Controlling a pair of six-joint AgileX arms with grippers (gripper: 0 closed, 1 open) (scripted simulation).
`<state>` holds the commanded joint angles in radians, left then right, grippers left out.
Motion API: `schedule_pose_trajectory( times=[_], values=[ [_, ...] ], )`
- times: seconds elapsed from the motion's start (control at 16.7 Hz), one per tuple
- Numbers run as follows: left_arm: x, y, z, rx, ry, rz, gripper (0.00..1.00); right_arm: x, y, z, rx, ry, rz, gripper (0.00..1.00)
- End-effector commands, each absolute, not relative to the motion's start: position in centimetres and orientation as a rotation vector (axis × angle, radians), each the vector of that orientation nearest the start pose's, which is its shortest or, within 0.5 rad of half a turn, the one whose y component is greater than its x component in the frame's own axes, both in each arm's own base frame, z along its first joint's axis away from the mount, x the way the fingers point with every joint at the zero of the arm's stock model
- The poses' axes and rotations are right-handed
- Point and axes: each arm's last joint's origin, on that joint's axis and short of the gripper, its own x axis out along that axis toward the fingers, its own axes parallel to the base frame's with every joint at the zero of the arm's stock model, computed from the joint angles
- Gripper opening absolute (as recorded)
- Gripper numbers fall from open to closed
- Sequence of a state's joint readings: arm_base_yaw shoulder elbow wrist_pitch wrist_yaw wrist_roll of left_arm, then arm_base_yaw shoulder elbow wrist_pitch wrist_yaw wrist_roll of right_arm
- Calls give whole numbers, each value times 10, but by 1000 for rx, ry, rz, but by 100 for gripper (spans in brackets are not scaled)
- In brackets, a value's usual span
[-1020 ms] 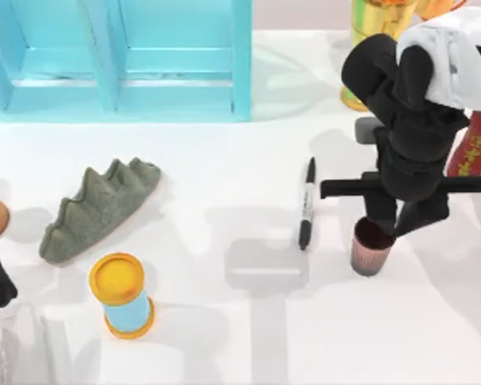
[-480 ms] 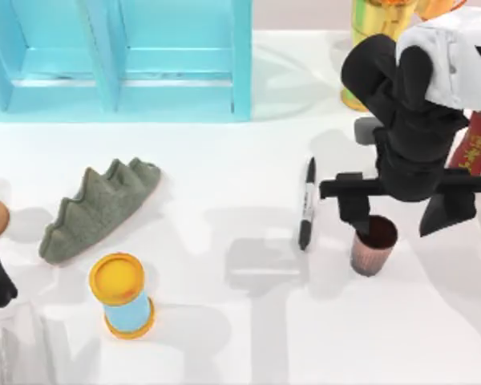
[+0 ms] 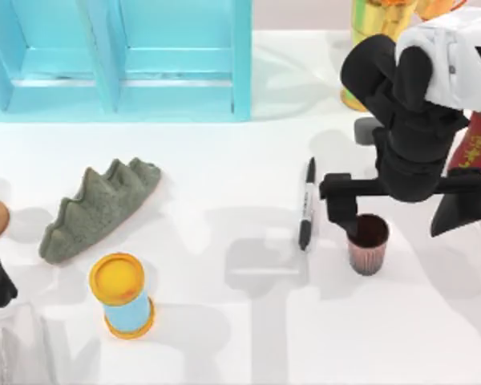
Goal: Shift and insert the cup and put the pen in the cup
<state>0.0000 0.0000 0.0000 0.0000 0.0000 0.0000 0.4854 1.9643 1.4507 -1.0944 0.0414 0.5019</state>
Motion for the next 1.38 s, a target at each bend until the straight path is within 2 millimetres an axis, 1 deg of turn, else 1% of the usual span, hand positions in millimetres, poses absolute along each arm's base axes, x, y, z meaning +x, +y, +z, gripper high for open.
schedule_pose_trajectory(
  times=[0.18,0.3,0.42,0.6,0.84,0.96,1.08,1.38],
  values=[
    [106,-1,160,0,0,0,100,324,173,179,-33,1587,-53,100],
    [106,-1,160,0,0,0,100,328,175,190,-37,1592,-52,100],
    [106,-1,160,0,0,0,100,331,179,211,-43,1596,-51,100],
    [106,-1,160,0,0,0,100,335,181,250,-43,1595,-51,100],
    [106,-1,160,0,0,0,100,329,177,303,-37,1590,-52,100],
    [106,-1,160,0,0,0,100,326,174,319,-35,1587,-52,100],
    [106,-1,160,0,0,0,100,323,172,327,-32,1584,-52,100],
    [106,-1,160,0,0,0,100,323,174,326,-36,1585,-49,100]
  ],
)
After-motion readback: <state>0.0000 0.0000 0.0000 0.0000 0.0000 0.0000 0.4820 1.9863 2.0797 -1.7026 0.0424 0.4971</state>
